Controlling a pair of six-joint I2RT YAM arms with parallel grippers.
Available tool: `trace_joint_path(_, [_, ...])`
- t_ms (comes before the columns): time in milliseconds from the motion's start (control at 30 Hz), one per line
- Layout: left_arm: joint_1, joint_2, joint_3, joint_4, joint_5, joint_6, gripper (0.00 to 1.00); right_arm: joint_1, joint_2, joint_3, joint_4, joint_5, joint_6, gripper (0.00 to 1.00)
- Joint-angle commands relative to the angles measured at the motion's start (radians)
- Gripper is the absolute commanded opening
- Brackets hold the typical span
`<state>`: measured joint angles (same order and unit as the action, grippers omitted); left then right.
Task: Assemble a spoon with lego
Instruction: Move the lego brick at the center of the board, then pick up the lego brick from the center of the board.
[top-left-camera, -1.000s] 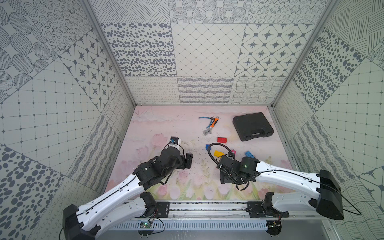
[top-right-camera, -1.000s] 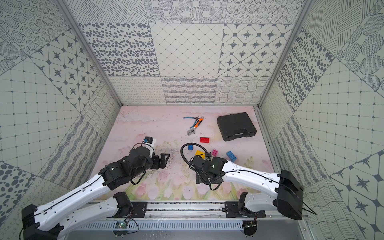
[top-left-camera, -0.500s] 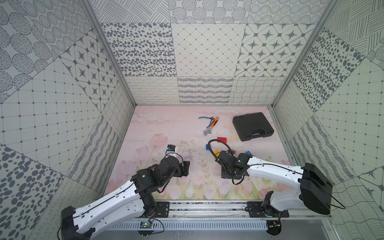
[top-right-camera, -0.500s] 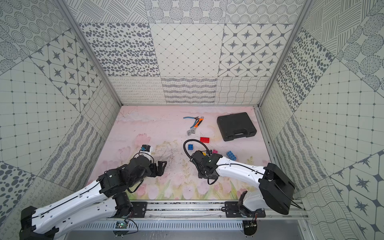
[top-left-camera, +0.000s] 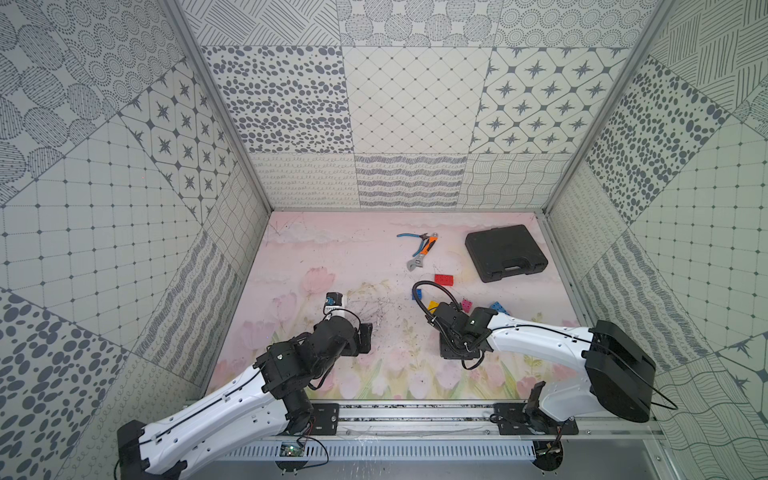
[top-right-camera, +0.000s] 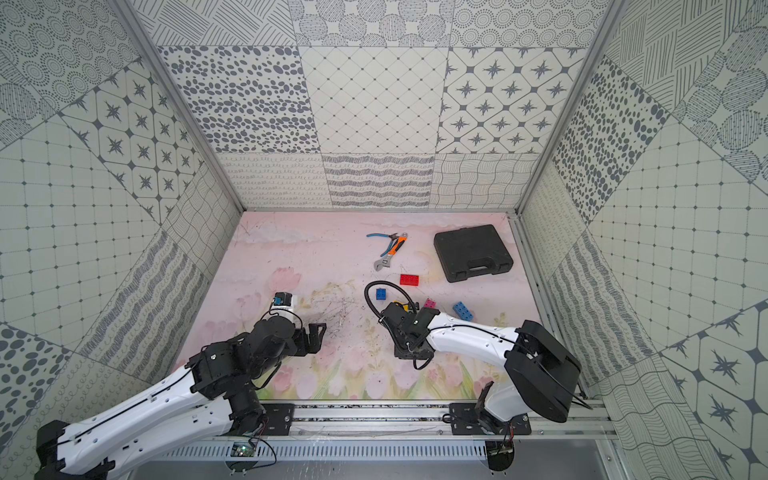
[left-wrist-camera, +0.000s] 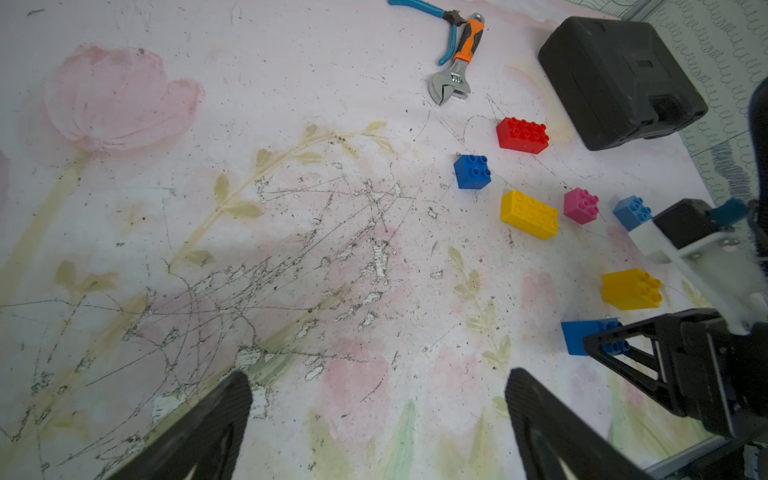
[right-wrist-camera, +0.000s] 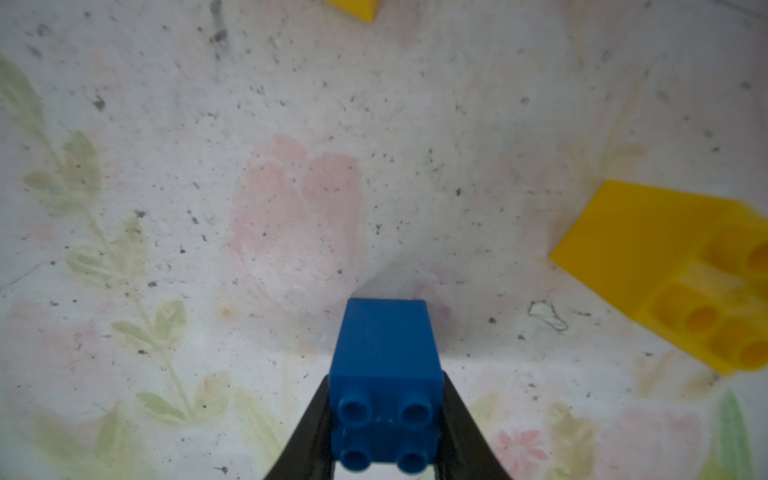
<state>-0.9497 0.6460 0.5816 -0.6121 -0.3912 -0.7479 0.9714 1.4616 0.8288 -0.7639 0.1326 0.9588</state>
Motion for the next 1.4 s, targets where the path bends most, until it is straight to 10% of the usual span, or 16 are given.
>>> trace_joint_path(0, [-0.006, -0.014, 0.016, -0.085, -0.062, -0.012, 0.98, 0.025, 0.031, 0.052, 0.011, -0.010, -0.002, 0.25])
trace_joint_path(600, [-0.006, -0.160, -0.013, -0.150, -0.060, -0.021, 0.98, 0.169, 0.350, 0.381, 0.027, -0.003, 0.079, 0.30])
trace_joint_path(900, [-0.006, -0.162, -0.016, -0.136, -0.038, -0.021, 0.98, 0.170, 0.189, 0.407, -0.066, 0.037, 0.036, 0.92])
trace_joint_path(1167, [-0.008, -0.049, -0.107, 0.181, 0.119, 0.034, 0.98, -0.108, -0.273, 0.208, -0.393, 0.065, 0.001, 0.96])
trace_joint_path(1367, [-0.008, 0.016, -0.198, 0.426, 0.194, 0.067, 0.98, -0.398, -0.354, 0.062, -0.354, -0.088, -0.142, 0.90])
